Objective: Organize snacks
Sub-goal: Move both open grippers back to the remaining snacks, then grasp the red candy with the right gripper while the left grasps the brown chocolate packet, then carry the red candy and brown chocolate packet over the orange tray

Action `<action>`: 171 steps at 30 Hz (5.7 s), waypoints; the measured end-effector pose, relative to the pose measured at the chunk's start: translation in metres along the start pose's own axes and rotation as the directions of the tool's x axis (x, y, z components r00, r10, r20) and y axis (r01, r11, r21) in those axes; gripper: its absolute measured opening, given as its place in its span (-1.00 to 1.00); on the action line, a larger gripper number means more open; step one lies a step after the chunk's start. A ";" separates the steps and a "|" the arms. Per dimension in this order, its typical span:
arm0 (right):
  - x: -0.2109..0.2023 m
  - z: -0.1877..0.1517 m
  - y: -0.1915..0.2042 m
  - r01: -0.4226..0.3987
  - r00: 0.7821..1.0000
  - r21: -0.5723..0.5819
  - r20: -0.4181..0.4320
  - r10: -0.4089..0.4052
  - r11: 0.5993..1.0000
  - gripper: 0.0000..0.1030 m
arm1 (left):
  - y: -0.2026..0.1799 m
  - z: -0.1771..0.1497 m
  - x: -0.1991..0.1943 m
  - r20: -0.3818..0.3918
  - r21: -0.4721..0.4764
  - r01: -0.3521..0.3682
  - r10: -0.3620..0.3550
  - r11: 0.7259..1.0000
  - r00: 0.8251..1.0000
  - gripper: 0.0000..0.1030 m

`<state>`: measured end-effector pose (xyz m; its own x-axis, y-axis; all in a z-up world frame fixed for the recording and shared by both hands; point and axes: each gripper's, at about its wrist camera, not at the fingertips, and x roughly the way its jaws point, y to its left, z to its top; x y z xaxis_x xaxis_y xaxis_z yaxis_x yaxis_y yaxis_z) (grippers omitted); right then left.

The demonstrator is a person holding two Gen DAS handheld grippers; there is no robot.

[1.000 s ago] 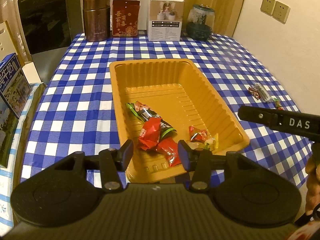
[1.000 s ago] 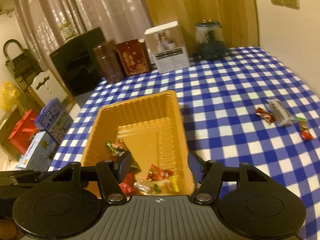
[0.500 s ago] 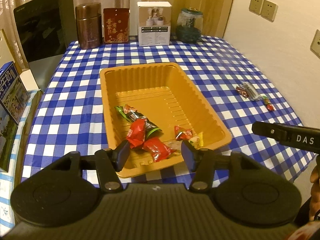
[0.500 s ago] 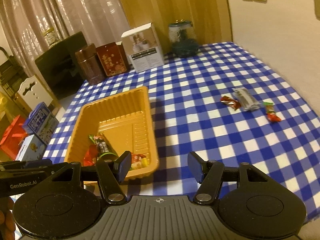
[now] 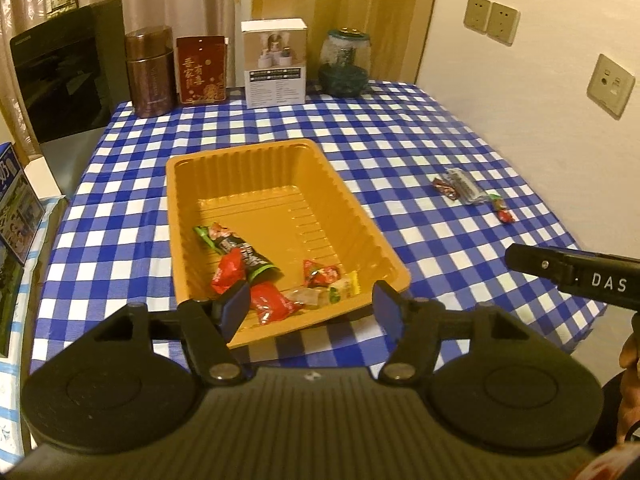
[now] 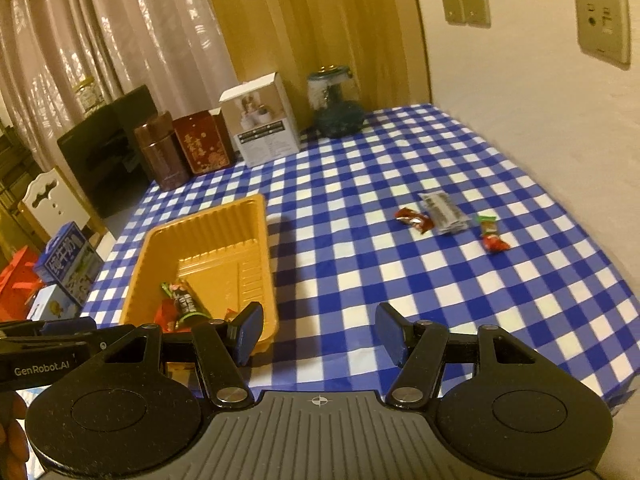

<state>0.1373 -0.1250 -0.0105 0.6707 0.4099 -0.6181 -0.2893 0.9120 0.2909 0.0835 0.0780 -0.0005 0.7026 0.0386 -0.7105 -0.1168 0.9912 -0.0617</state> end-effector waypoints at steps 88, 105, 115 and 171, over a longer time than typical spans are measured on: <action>0.166 0.052 -0.200 0.166 0.983 -0.098 -0.060 -0.172 0.981 -0.38 | -0.153 0.081 0.230 -0.063 0.077 0.213 -0.209 0.974 0.976 0.70; 0.135 0.064 -0.200 0.228 0.973 -0.003 0.032 -0.228 0.974 -0.58 | -0.164 0.087 0.249 -0.069 0.094 0.222 -0.216 0.970 0.974 0.62; 0.132 0.068 -0.206 0.220 0.974 0.036 0.044 -0.222 0.975 -0.58 | -0.187 0.111 0.293 -0.165 0.266 0.183 -0.142 0.946 0.976 0.35; 0.032 0.002 -0.110 0.151 0.988 0.081 0.010 -0.153 0.985 -0.58 | -0.137 0.047 0.109 -0.121 0.205 0.233 -0.212 0.951 0.970 -0.37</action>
<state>0.1924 -0.2125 -0.0609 0.7141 0.2659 -0.6476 -0.1283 0.9591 0.2523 0.2095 -0.0481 -0.0368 0.6212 -0.1881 -0.7607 0.1967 0.9771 -0.0810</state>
